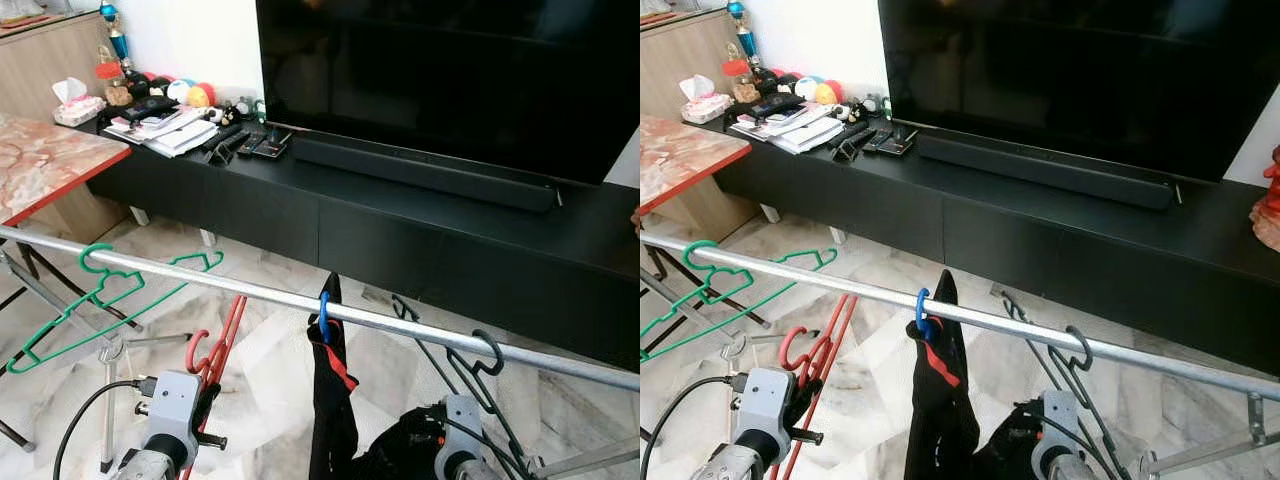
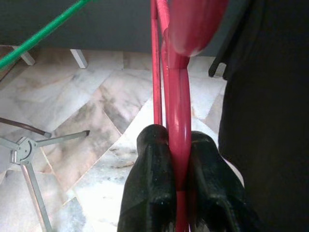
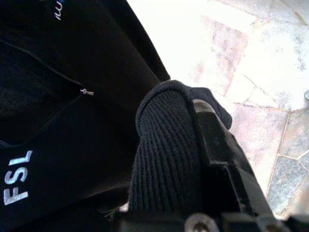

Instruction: Hang hanger

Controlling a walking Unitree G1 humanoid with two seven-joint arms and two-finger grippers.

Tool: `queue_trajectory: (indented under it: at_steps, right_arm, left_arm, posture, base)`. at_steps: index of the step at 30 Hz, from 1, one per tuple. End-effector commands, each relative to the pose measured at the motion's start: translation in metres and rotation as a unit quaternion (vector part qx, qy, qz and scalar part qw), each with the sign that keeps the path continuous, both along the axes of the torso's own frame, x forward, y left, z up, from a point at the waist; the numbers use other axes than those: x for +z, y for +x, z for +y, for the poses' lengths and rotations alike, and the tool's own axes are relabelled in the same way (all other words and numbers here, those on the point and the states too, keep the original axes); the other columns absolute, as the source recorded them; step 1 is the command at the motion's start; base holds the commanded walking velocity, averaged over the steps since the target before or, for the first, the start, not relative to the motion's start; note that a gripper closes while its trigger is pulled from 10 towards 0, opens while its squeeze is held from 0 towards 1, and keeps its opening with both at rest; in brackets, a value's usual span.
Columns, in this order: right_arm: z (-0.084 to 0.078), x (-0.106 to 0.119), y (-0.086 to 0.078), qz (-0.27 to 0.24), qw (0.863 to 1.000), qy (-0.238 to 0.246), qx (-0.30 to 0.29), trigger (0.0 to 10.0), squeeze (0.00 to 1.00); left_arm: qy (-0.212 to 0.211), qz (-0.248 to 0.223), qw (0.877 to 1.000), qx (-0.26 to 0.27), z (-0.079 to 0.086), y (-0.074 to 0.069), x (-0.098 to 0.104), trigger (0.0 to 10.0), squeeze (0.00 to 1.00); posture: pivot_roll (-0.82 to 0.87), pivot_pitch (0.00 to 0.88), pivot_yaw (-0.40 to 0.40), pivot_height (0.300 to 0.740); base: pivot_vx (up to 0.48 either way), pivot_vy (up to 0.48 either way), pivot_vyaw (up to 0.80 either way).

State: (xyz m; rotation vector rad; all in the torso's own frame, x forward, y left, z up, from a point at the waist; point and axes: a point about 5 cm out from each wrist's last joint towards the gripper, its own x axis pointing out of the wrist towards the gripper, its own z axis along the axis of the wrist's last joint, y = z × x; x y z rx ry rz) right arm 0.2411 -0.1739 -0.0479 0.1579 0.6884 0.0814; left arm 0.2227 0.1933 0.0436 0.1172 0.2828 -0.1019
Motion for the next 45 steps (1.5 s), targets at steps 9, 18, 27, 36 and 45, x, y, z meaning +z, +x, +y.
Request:
queue_trajectory:
  at_steps: [9, 18, 27, 36, 45]
  right_arm:
    - [0.009, -0.009, -0.01, 0.026, 1.0, -0.002, -0.006, 10.0, 0.0]
    - [0.004, -0.009, -0.012, 0.025, 1.0, -0.003, -0.006, 10.0, 0.0]
    - [0.005, -0.008, -0.012, 0.015, 1.0, 0.006, 0.01, 10.0, 0.0]
    - [-0.011, -0.01, -0.02, 0.01, 1.0, 0.008, 0.004, 10.0, 0.0]
    - [-0.018, -0.004, -0.013, -0.003, 1.0, 0.01, 0.002, 10.0, 0.0]
  left_arm:
    - [-0.009, -0.003, 1.0, 0.004, 0.001, 0.002, -0.002, 10.0, 0.0]
    - [-0.01, -0.008, 1.0, 0.003, -0.001, 0.002, -0.003, 10.0, 0.0]
    - [-0.012, -0.015, 1.0, 0.003, -0.002, 0.005, -0.001, 10.0, 0.0]
    - [-0.013, -0.023, 1.0, 0.004, -0.001, 0.008, 0.002, 10.0, 0.0]
    - [-0.027, -0.013, 0.999, 0.015, -0.002, 0.007, -0.001, 10.0, 0.0]
  posture:
    - [0.02, 0.042, 0.028, 0.74]
    - [0.02, 0.034, 0.031, 0.74]
    - [0.01, 0.024, 0.032, 0.74]
    - [0.01, 0.029, 0.029, 0.74]
    - [0.01, 0.039, 0.024, 0.74]
  base:
    - [-0.136, 0.0, 0.0]
    - [-0.248, 0.0, 0.0]
    - [-0.221, 0.0, 0.0]
    - [0.0, 0.0, 0.0]
    - [0.0, 0.0, 0.0]
